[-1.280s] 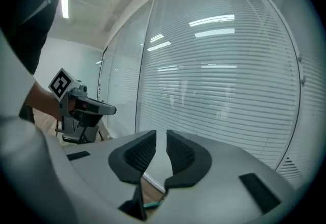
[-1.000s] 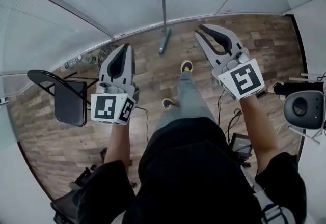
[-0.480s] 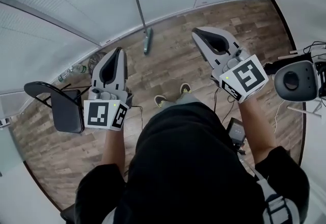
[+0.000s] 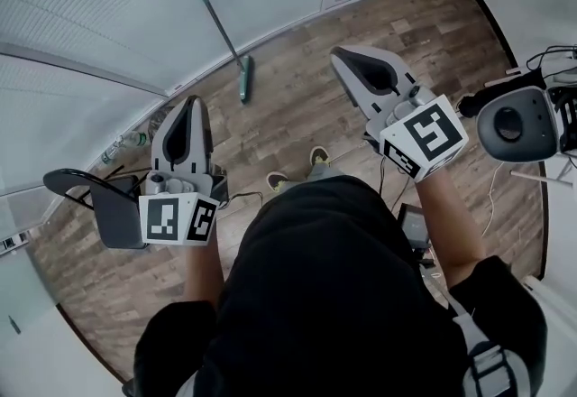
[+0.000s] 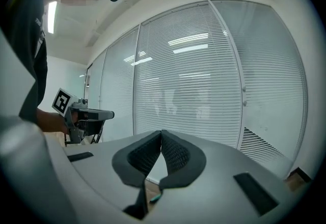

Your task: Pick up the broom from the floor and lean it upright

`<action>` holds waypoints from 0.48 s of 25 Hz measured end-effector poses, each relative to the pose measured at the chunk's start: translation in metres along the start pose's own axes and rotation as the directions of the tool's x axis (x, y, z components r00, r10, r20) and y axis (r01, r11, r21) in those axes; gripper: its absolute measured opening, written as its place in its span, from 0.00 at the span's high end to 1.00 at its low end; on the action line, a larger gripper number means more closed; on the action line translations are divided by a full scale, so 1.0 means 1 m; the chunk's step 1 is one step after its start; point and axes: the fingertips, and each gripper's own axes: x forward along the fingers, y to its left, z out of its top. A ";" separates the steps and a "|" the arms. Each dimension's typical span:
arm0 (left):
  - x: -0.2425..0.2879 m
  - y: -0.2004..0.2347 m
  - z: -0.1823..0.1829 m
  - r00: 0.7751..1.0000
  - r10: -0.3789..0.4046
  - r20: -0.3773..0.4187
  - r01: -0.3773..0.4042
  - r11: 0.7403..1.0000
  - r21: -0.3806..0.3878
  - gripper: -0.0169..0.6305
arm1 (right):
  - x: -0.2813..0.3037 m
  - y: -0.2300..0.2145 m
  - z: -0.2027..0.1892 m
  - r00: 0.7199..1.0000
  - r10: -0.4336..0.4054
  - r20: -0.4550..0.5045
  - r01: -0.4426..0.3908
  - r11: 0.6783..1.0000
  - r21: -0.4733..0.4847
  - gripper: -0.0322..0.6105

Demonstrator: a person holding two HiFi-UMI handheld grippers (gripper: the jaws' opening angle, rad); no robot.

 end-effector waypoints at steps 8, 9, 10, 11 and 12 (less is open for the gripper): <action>0.021 -0.018 0.004 0.999 -0.032 -0.002 0.032 0.999 0.017 0.94 | -0.012 -0.025 -0.007 0.999 -0.053 0.000 0.053 0.998 0.014 0.92; 0.022 -0.019 0.005 0.999 -0.036 -0.002 0.036 0.999 0.019 0.94 | -0.012 -0.025 -0.008 0.999 -0.054 0.000 0.054 0.998 0.010 0.92; 0.023 -0.020 0.005 0.999 -0.038 -0.003 0.038 0.999 0.025 0.94 | -0.012 -0.024 -0.008 0.998 -0.055 0.000 0.055 0.998 0.008 0.92; 0.023 -0.020 0.005 0.999 -0.037 -0.006 0.037 0.999 0.038 0.94 | -0.011 -0.024 -0.007 0.998 -0.055 0.002 0.055 0.998 0.008 0.92; 0.023 -0.020 0.006 0.999 -0.035 -0.011 0.035 0.998 0.053 0.94 | -0.010 -0.023 -0.006 0.998 -0.055 0.004 0.055 0.998 0.009 0.92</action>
